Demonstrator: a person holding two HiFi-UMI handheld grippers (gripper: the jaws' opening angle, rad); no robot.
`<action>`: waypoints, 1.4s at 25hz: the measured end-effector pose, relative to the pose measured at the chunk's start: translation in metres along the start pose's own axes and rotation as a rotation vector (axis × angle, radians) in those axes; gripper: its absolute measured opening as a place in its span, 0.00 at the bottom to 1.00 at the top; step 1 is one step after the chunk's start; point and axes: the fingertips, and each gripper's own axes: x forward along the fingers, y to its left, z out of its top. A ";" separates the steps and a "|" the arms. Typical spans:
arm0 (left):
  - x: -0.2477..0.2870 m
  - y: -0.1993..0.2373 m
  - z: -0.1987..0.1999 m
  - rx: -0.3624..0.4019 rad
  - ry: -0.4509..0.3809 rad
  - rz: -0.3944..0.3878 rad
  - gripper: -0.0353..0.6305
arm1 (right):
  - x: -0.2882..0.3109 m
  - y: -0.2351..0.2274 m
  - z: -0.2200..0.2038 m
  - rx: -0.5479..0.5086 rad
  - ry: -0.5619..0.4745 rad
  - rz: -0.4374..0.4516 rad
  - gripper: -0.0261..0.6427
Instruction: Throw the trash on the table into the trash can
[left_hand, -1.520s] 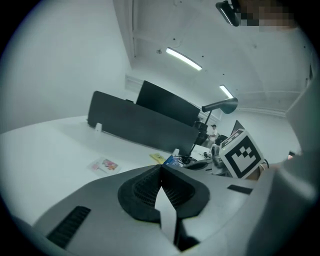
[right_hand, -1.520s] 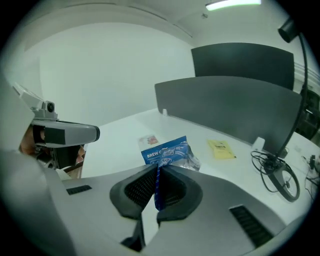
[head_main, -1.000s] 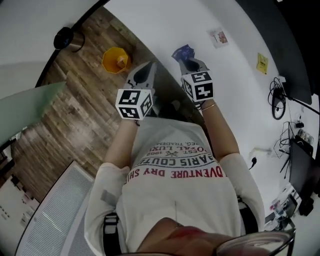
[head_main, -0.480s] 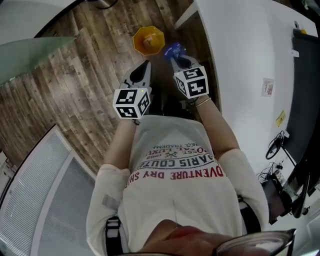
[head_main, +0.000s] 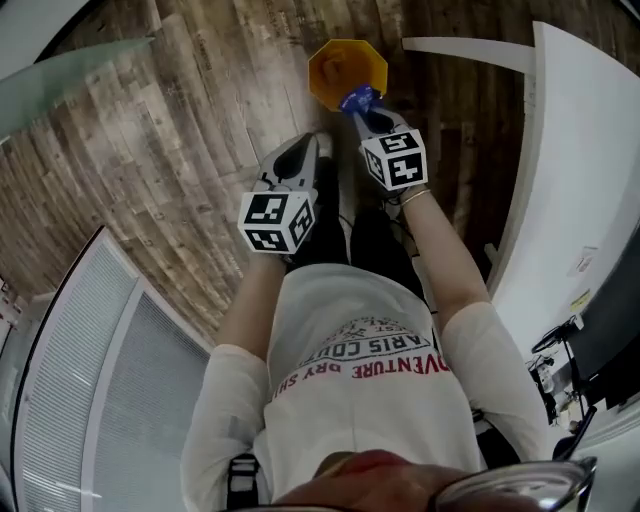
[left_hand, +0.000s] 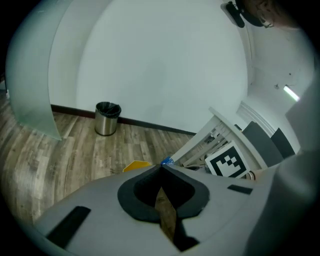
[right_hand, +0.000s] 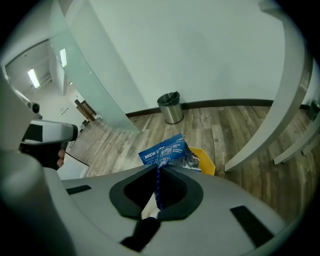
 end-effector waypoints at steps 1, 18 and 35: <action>0.016 0.015 -0.008 -0.010 0.005 0.002 0.09 | 0.021 -0.010 -0.004 0.009 0.001 -0.006 0.08; 0.108 0.134 -0.111 -0.122 0.104 0.049 0.09 | 0.190 -0.075 -0.091 0.089 0.135 -0.078 0.37; 0.026 -0.002 0.018 0.028 0.039 -0.029 0.09 | -0.034 -0.025 0.037 0.142 -0.184 -0.182 0.08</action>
